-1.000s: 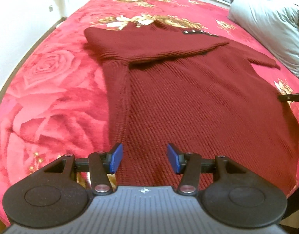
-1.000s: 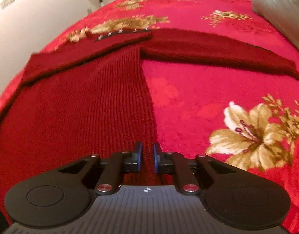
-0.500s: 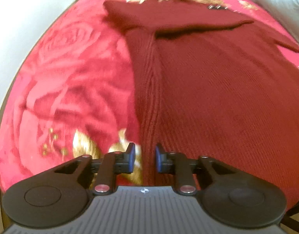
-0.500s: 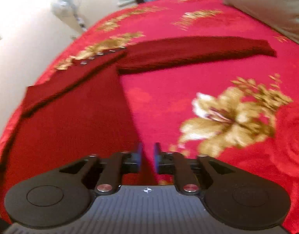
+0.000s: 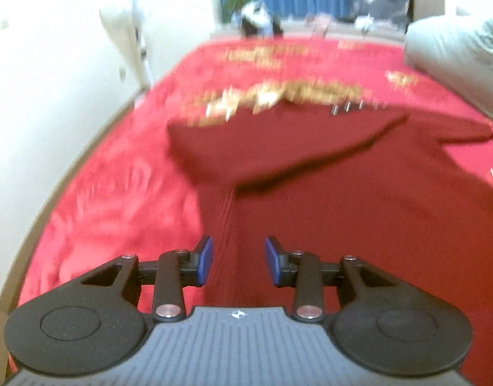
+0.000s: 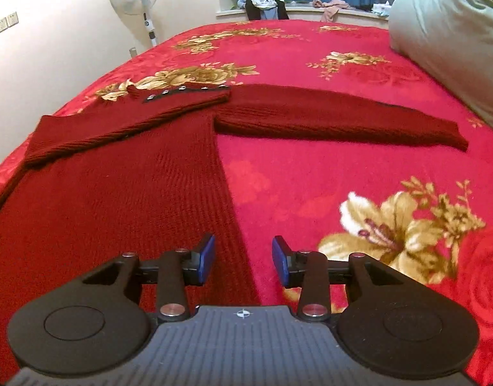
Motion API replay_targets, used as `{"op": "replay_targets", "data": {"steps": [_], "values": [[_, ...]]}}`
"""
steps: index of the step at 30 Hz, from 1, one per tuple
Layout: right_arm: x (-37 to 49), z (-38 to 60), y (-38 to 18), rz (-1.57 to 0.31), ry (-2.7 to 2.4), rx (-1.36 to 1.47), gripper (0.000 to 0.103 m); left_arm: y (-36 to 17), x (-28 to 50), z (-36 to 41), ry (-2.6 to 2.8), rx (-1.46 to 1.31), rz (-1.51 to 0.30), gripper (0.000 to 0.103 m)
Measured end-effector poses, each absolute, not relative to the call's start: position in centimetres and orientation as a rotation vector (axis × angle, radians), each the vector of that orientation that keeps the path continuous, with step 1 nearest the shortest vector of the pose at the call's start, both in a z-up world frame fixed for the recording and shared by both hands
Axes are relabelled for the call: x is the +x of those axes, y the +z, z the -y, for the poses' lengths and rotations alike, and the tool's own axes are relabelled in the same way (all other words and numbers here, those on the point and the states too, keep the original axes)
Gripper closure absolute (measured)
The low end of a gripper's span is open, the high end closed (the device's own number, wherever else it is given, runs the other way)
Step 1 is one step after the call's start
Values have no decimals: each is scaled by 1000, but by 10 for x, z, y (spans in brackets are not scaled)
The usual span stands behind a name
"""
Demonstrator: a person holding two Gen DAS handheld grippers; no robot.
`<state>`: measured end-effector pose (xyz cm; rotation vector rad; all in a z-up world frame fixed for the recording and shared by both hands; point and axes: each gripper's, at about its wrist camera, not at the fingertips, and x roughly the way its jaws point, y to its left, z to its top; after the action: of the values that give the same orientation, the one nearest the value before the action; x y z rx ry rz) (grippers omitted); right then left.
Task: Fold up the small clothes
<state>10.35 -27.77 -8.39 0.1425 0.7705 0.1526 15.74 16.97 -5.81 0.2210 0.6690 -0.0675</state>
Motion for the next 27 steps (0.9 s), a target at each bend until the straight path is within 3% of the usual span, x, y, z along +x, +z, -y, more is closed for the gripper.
{"op": "replay_targets", "data": {"steps": [4,20,22,24,27], "values": [[113,288,-80,-770,148,166,62,-47,164,-131,-105,213,-577,63],[120,309,-67,-748,164,225,62,-71,309,34,-97,190,-614,63],[123,309,-67,-751,169,235,62,-79,330,46,-91,195,-650,59],[124,310,-67,-758,173,237,62,-89,351,61,-109,213,-685,40],[126,312,-69,-768,179,241,62,-107,368,74,-124,254,-710,39]]}}
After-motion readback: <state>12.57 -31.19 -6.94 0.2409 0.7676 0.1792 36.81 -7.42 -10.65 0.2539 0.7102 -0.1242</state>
